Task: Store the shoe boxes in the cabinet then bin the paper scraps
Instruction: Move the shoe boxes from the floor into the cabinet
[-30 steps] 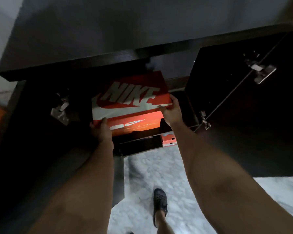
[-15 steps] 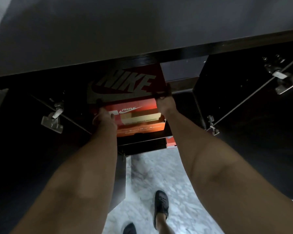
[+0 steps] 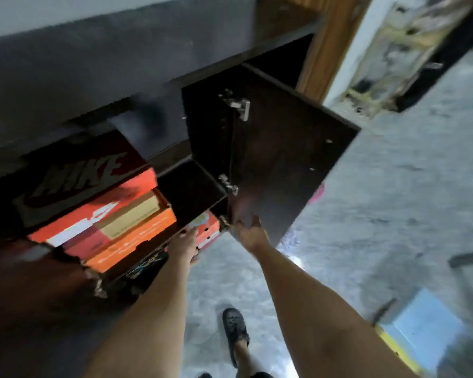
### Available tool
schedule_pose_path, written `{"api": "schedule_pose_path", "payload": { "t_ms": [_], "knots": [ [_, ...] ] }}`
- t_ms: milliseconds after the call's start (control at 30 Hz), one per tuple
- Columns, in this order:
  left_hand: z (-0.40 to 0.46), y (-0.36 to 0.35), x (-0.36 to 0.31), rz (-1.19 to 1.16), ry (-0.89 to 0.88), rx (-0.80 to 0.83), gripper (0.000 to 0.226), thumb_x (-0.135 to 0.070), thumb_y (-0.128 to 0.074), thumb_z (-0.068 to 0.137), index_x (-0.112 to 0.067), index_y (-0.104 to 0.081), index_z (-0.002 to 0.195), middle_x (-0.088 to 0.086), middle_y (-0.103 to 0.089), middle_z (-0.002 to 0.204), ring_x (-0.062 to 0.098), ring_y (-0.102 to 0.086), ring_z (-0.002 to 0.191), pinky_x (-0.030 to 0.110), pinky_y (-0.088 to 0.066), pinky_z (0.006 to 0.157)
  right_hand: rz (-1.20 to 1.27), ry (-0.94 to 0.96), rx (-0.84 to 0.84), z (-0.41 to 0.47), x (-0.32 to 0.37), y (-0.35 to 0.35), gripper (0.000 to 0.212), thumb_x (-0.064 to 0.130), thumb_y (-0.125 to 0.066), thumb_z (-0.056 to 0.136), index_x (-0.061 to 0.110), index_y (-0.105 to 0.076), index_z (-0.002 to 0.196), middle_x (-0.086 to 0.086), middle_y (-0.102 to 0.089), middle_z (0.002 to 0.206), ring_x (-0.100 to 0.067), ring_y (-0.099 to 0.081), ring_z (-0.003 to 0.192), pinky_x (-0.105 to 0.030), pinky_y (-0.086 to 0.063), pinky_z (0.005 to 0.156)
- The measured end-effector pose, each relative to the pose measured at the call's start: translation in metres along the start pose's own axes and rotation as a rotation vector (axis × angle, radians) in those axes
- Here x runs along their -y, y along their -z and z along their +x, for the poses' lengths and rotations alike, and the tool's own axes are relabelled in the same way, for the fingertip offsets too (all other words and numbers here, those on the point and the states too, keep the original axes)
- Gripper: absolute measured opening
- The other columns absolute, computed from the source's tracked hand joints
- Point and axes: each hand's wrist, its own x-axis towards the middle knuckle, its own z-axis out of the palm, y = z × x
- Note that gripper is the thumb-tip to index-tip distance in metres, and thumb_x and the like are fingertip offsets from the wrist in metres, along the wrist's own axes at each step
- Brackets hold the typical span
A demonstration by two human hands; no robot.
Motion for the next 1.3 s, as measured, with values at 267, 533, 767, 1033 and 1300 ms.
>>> {"api": "schedule_pose_path", "payload": {
  "t_ms": [267, 533, 767, 1033, 1300],
  "knots": [
    [-0.096, -0.202, 0.032, 0.565, -0.139, 0.411, 0.021, -0.042, -0.060, 0.097, -0.022, -0.055, 0.091, 0.004, -0.057, 0.087, 0.020, -0.054, 0.075, 0.035, -0.046, 0.077, 0.200, -0.280, -0.349, -0.083, -0.173, 0.181, 0.080, 0.054, -0.055, 0.098, 0.009, -0.026, 0.157, -0.022, -0.043, 0.154, -0.039, -0.043, 0.141, -0.042, -0.038, 0.111],
    [-0.147, -0.416, 0.110, 0.960, -0.222, 0.704, 0.024, -0.040, -0.062, 0.097, -0.019, -0.061, 0.110, 0.007, -0.063, 0.102, 0.025, -0.060, 0.098, 0.044, -0.053, 0.093, 0.457, -0.582, -0.618, -0.106, -0.363, 0.317, 0.080, 0.059, -0.056, 0.094, 0.016, -0.028, 0.156, -0.020, -0.047, 0.149, -0.041, -0.049, 0.133, -0.050, -0.044, 0.107],
    [-0.085, -0.627, 0.238, 1.234, -0.208, 0.781, 0.021, -0.038, -0.062, 0.097, -0.017, -0.061, 0.096, 0.012, -0.060, 0.100, 0.026, -0.057, 0.090, 0.037, -0.051, 0.082, 0.597, -0.843, -0.728, -0.026, -0.580, 0.399, 0.074, 0.052, -0.058, 0.096, 0.016, -0.033, 0.155, -0.016, -0.048, 0.150, -0.035, -0.050, 0.134, -0.041, -0.044, 0.105],
    [0.044, -0.806, 0.435, 1.276, -0.090, 0.827, 0.063, -0.050, -0.065, 0.092, -0.021, -0.049, 0.145, 0.008, -0.056, 0.142, 0.024, -0.061, 0.116, 0.044, -0.052, 0.103, 0.627, -0.982, -0.732, 0.101, -0.825, 0.391, 0.085, 0.065, -0.062, 0.083, 0.020, -0.037, 0.151, -0.016, -0.052, 0.141, -0.038, -0.053, 0.128, -0.045, -0.045, 0.106],
    [0.100, -0.865, 0.531, 1.055, -0.119, 0.942, 0.048, -0.062, -0.061, 0.089, -0.039, -0.059, 0.131, -0.010, -0.070, 0.119, 0.010, -0.068, 0.102, 0.031, -0.056, 0.082, 0.721, -0.775, -0.827, 0.136, -0.927, 0.341, 0.071, 0.068, -0.075, 0.064, 0.031, -0.066, 0.124, 0.011, -0.074, 0.109, -0.019, -0.069, 0.104, -0.047, -0.058, 0.092]
  ]
}}
